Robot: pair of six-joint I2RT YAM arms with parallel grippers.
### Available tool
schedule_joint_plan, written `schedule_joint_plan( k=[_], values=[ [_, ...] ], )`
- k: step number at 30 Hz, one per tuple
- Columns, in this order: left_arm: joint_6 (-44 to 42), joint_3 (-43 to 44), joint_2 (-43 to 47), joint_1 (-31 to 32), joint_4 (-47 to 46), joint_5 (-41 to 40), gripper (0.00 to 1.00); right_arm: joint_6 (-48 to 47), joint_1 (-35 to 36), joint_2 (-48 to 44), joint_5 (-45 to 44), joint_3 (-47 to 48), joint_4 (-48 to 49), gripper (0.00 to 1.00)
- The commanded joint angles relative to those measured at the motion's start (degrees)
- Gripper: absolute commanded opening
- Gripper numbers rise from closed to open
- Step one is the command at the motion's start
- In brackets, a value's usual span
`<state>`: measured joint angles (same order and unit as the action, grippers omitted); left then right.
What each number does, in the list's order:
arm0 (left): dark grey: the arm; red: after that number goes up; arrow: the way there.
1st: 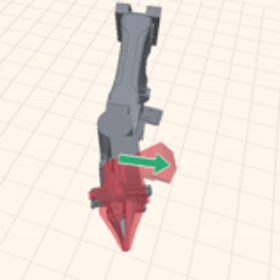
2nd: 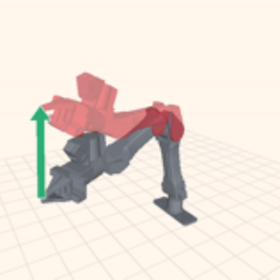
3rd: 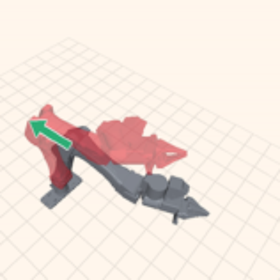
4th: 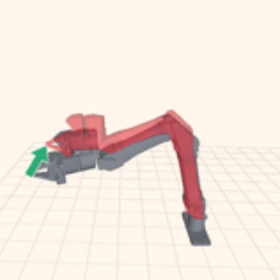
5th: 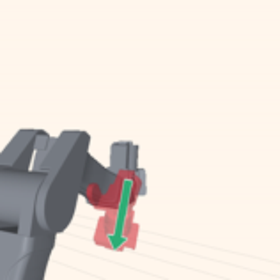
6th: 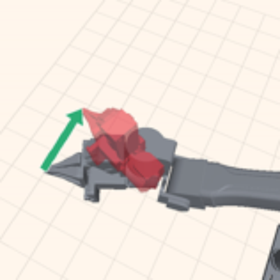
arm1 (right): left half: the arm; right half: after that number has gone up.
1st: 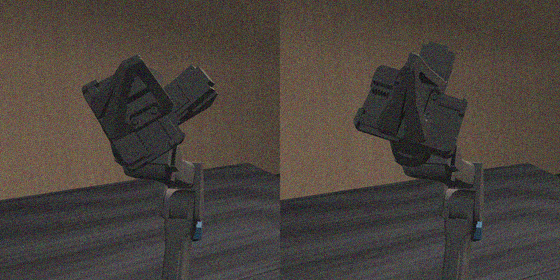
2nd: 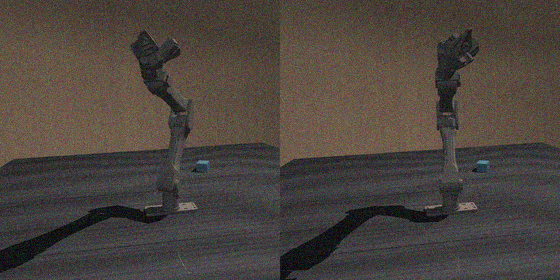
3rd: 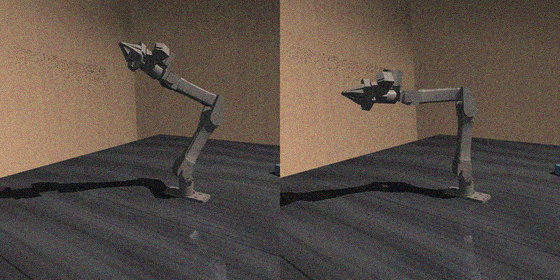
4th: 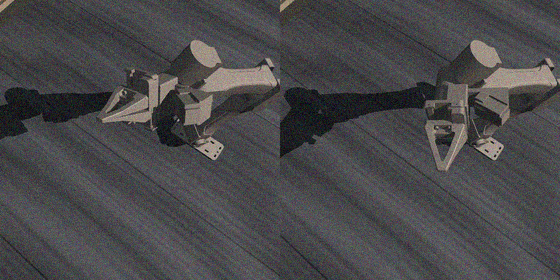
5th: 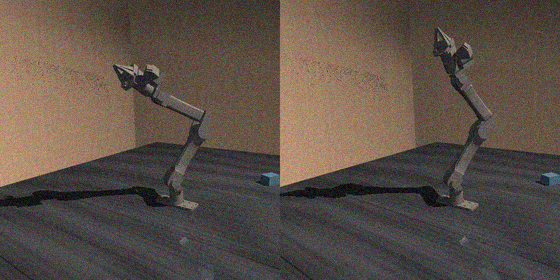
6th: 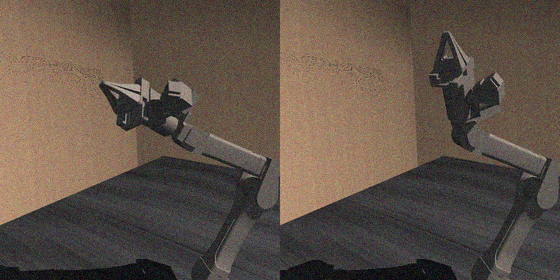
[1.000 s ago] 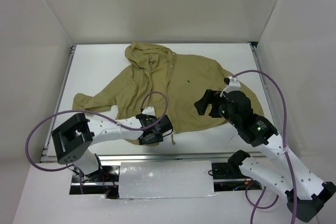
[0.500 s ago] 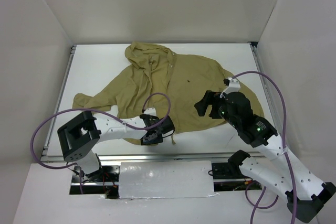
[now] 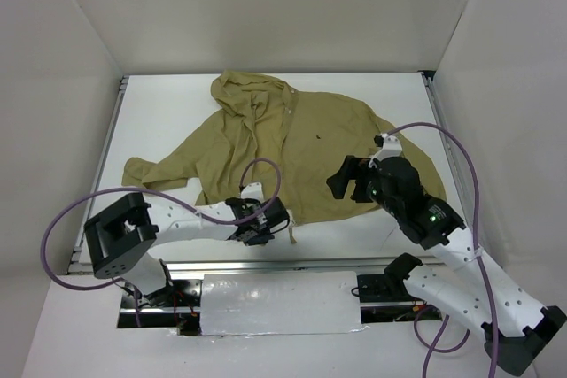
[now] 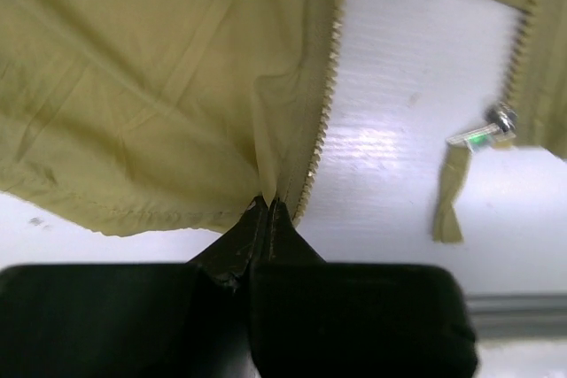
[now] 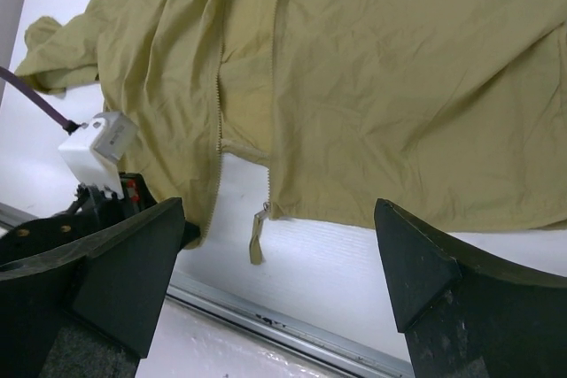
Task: Zip up the jacket
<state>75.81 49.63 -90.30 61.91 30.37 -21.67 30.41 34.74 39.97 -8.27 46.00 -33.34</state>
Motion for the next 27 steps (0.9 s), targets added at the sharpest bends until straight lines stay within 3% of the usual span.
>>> schedule_joint_plan(
  k=[1, 7, 13, 20, 27],
  values=[
    [-3.9, -4.6, 3.7, 0.0, -11.0, 4.8, 0.00, -0.1, 0.1, 1.0, 1.9, -1.5, 3.9, 0.94],
    [-1.6, -16.0, 19.9, -1.1, -28.6, 4.6, 0.00, -0.6, 0.2, 6.3, 10.6, -5.6, 8.7, 0.87],
    [5.0, -23.0, 30.9, -2.1, -32.2, -2.0, 0.00, -3.8, 1.6, 17.8, 16.4, -6.1, 9.4, 0.74],
    [7.9, -24.0, 34.4, -2.7, -27.8, -4.3, 0.00, -6.6, 9.2, 30.1, 6.6, -1.4, 6.5, 0.55],
    [6.5, -25.9, 37.7, -2.9, -26.3, -4.8, 0.00, -6.9, 17.3, 38.2, -3.2, 2.5, 5.5, 0.55]
  ],
)
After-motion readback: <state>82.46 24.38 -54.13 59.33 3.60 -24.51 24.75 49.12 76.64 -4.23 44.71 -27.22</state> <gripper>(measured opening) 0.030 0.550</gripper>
